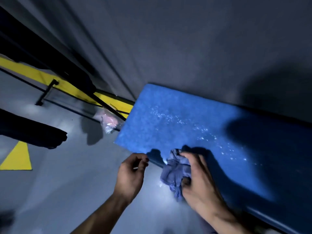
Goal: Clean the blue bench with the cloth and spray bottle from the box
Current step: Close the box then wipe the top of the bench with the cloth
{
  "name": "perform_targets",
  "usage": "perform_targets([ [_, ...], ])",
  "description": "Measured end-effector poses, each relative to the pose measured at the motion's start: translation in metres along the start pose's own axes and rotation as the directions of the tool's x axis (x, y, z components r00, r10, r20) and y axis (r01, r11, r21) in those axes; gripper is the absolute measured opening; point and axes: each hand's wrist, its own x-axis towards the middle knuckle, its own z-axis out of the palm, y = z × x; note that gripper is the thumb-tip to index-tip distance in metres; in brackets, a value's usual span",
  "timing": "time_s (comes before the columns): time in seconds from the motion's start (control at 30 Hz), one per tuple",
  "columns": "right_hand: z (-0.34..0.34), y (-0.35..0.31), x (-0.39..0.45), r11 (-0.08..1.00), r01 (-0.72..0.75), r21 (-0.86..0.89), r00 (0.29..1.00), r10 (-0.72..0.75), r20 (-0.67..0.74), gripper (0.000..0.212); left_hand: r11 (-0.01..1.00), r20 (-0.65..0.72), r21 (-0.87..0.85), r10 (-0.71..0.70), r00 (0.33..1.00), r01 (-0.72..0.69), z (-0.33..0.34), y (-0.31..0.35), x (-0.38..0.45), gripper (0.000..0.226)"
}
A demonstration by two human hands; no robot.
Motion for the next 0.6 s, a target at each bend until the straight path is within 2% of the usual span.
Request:
perform_targets([
  [0.03, 0.011, -0.006, 0.013, 1.0, -0.011, 0.027, 1.0, 0.011, -0.009, 0.074, 1.0, -0.003, -0.007, 0.001, 1.0, -0.001, -0.01, 0.002, 0.017, 0.021],
  [0.1, 0.034, -0.03, 0.04, 0.999, 0.026, -0.032, 0.999, -0.026, -0.026, 0.079, 0.999, 0.013, -0.046, -0.027, 1.0, 0.027, -0.027, 0.006, 0.05, 0.018],
  [0.17, 0.059, -0.036, 0.067, 0.999, 0.032, -0.045, 0.998, -0.034, -0.059, 0.087, 0.978, 0.136, -0.178, -0.087, 0.987, 0.111, -0.035, 0.011, 0.078, 0.011],
  [0.2, 0.071, -0.039, 0.078, 0.998, 0.038, -0.058, 0.998, -0.041, -0.049, 0.085, 0.962, 0.229, -0.23, -0.096, 0.969, 0.149, -0.037, 0.013, 0.089, 0.015],
  [0.27, 0.095, -0.045, 0.1, 0.988, 0.104, -0.115, 0.989, -0.115, -0.096, 0.07, 0.948, 0.351, -0.29, -0.02, 0.936, 0.129, -0.036, 0.014, 0.11, 0.023],
  [0.33, 0.117, -0.045, 0.118, 0.968, 0.13, -0.214, 0.966, -0.172, -0.193, 0.066, 0.942, 0.358, -0.323, 0.029, 0.933, 0.095, -0.033, 0.002, 0.13, 0.016],
  [0.4, 0.136, -0.041, 0.123, 0.947, 0.152, -0.282, 0.951, -0.218, -0.22, 0.067, 0.928, 0.371, -0.359, 0.041, 0.928, 0.103, -0.038, -0.01, 0.148, 0.022],
  [0.5, 0.151, -0.026, 0.129, 0.889, 0.174, -0.423, 0.959, -0.251, -0.133, 0.081, 0.953, 0.359, -0.3, 0.073, 0.93, 0.041, -0.051, -0.029, 0.177, 0.023],
  [0.6, 0.163, -0.009, 0.127, 0.822, 0.164, -0.546, 0.981, -0.192, 0.005, 0.087, 0.992, 0.36, -0.045, 0.123, 0.925, -0.114, -0.061, -0.039, 0.186, 0.028],
])
